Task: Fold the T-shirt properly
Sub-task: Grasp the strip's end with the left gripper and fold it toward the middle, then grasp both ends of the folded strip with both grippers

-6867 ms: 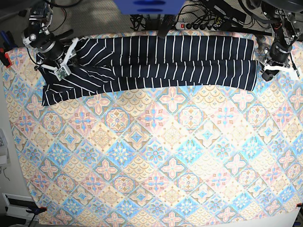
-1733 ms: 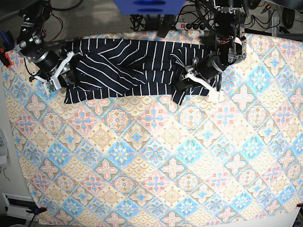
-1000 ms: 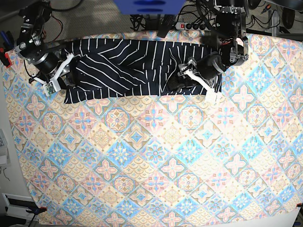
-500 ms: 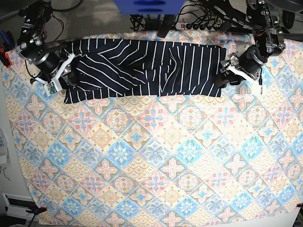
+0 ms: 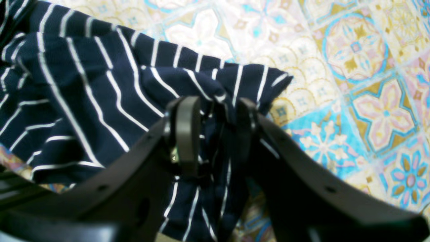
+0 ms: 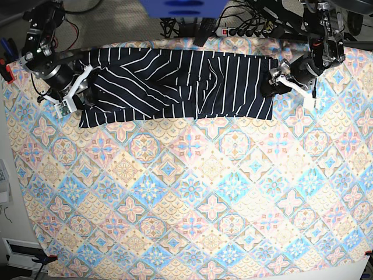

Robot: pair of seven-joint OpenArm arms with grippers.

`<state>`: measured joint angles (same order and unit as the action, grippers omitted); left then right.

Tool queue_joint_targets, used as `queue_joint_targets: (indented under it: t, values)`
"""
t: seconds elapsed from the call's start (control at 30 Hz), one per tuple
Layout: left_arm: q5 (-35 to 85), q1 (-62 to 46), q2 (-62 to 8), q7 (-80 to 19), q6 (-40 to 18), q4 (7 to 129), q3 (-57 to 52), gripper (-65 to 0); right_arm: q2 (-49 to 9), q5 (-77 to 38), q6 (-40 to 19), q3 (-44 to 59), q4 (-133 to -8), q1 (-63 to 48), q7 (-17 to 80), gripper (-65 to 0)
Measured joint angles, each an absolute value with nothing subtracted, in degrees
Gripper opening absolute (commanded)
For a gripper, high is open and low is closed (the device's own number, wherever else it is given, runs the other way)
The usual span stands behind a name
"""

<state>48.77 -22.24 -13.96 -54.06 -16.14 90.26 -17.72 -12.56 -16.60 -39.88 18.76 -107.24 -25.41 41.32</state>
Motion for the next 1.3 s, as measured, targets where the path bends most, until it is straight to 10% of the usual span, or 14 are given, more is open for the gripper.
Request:
queue_joint_targets:
  t: [0.33,0.6,1.3]
  values:
    - [47.62,-18.9,-14.28,-48.62,-18.04,82.56,-10.17,-24.5,-12.53,-16.6,-39.88,18.76,-107.24,-25.41,41.36,-47.0]
    - [46.54,-18.76,-13.58,-49.58,-17.08,81.93,-12.08,-64.6,-12.53,-16.6,-39.88,19.03,-107.26,-25.41,41.34,-47.0]
    - [45.41,-19.22,-15.09,-50.5,-16.51,81.69,-22.85,-65.0,-12.97,-33.15,-39.72,18.76,-99.46,-17.3,59.2,-24.1]
